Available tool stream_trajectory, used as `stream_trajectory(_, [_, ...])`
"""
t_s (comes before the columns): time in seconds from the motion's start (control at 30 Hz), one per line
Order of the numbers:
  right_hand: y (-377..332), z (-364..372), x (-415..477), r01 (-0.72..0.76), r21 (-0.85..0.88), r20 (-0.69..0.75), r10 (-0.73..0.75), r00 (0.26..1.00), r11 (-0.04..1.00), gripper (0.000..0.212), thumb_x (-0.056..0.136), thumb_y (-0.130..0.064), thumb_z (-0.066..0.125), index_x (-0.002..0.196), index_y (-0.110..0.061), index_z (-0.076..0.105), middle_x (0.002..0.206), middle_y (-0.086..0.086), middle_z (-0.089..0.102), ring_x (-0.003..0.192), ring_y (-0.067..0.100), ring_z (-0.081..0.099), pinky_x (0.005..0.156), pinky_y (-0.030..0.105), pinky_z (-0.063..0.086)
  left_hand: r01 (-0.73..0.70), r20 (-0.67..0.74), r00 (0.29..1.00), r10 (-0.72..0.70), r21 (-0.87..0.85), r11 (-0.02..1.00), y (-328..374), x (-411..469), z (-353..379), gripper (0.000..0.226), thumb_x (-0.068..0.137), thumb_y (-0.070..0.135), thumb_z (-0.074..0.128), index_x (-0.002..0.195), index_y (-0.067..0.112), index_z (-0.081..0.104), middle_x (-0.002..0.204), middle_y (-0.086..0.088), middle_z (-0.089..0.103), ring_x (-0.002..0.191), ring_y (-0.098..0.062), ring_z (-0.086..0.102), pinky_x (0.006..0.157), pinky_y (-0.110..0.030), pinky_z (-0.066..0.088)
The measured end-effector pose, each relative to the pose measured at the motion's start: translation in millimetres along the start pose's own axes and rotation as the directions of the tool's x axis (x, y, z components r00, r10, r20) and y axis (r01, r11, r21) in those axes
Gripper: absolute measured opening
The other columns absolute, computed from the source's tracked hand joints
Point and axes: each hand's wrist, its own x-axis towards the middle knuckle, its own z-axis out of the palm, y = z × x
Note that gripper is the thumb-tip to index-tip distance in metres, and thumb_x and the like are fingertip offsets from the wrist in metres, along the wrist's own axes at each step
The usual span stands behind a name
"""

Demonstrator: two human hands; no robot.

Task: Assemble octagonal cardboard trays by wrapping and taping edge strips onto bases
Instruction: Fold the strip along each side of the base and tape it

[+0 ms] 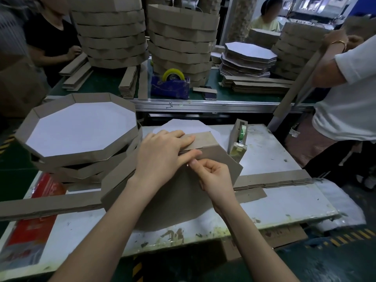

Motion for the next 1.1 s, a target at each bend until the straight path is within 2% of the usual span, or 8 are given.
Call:
stream_trajectory(0.43, [10.1,-16.2,1.6,0.328,-0.439,-0.047,-0.387,0.921,0.836,0.041,0.078,-0.031,0.048,0.045,-0.007,0.051,0.042,0.004,0.045,0.043,0.012,0.038,0.047,0.031,0.031,-0.057,0.042,0.998,0.055,0.051,0.997,-7.5,4.3,1.4,0.06,0.084,0.068,0.049,0.134,0.036,0.054,0.121,0.014,0.061,0.108,-0.017,0.055,0.082,-0.035,0.042])
stream_trajectory(0.57, [-8.7,-19.7,12.1,0.419,-0.502,-0.197,-0.572,0.796,0.757,0.042,0.093,-0.027,0.048,0.061,-0.001,0.06,0.054,0.005,0.054,0.051,0.016,0.047,0.049,0.031,0.035,-0.038,0.028,0.999,0.037,0.046,0.998,-7.4,1.8,4.5,0.073,0.08,0.067,0.058,0.141,0.029,0.048,0.135,0.011,0.056,0.12,-0.016,0.05,0.09,-0.035,0.043])
stream_trajectory(0.67, [-31.6,-14.7,24.2,0.421,-0.646,-0.198,-0.673,0.713,0.637,0.026,0.092,-0.028,0.055,0.085,-0.008,0.07,0.082,-0.001,0.066,0.082,0.015,0.055,0.074,0.016,0.04,-0.006,0.033,0.999,0.005,0.039,0.999,-8.0,0.4,5.3,0.079,0.076,0.066,0.065,0.141,0.027,0.044,0.134,0.008,0.055,0.121,-0.016,0.047,0.09,-0.033,0.042])
stream_trajectory(0.73, [-44.3,-9.9,30.9,0.42,-0.71,-0.066,-0.648,0.759,0.565,0.03,0.09,-0.036,0.063,0.106,-0.012,0.071,0.109,0.0,0.064,0.109,0.02,0.052,0.096,0.017,0.034,0.022,0.027,0.999,-0.023,0.025,0.999,-6.5,-0.2,5.1,0.086,0.072,0.065,0.07,0.142,0.026,0.039,0.129,0.002,0.059,0.117,-0.021,0.051,0.088,-0.036,0.044])
stream_trajectory(0.83, [-53.5,-6.1,41.3,0.285,-0.828,0.079,-0.404,0.911,0.482,0.05,0.084,-0.055,0.069,0.122,-0.022,0.068,0.123,-0.003,0.061,0.125,0.019,0.045,0.11,0.042,0.035,0.049,0.046,0.998,-0.048,-0.016,0.999,-4.4,-0.8,4.8,0.099,0.07,0.064,0.073,0.146,0.027,0.023,0.129,-0.002,0.059,0.112,-0.027,0.056,0.086,-0.038,0.047])
stream_trajectory(0.93, [-62.1,-7.5,51.1,0.151,-0.748,0.136,-0.073,0.988,0.646,0.032,0.084,-0.056,0.068,0.095,-0.026,0.072,0.093,-0.011,0.07,0.094,0.005,0.062,0.086,0.032,0.052,0.061,0.057,0.997,-0.059,-0.033,0.998,-5.6,-1.2,4.8,0.102,0.069,0.064,0.073,0.147,0.027,0.018,0.129,0.003,0.059,0.112,-0.026,0.056,0.086,-0.038,0.046])
stream_trajectory(1.0, [-61.4,-10.3,56.0,0.137,-0.697,0.141,-0.053,0.989,0.704,0.026,0.088,-0.046,0.068,0.084,-0.02,0.072,0.077,-0.007,0.069,0.07,0.0,0.059,0.061,0.012,0.044,0.049,0.061,0.997,-0.048,-0.018,0.999,-5.1,-2.3,4.7,0.101,0.07,0.065,0.073,0.147,0.027,0.02,0.128,0.004,0.059,0.112,-0.025,0.055,0.086,-0.036,0.044])
stream_trajectory(1.1, [-58.0,-15.0,60.9,0.177,-0.703,0.123,-0.128,0.984,0.689,0.031,0.099,-0.03,0.056,0.085,-0.007,0.073,0.077,0.011,0.068,0.066,0.009,0.051,0.055,0.015,0.035,0.012,0.059,0.998,-0.014,0.018,1.0,-4.4,-3.5,3.6,0.091,0.071,0.065,0.071,0.142,0.029,0.028,0.124,0.004,0.06,0.111,-0.021,0.053,0.085,-0.033,0.042])
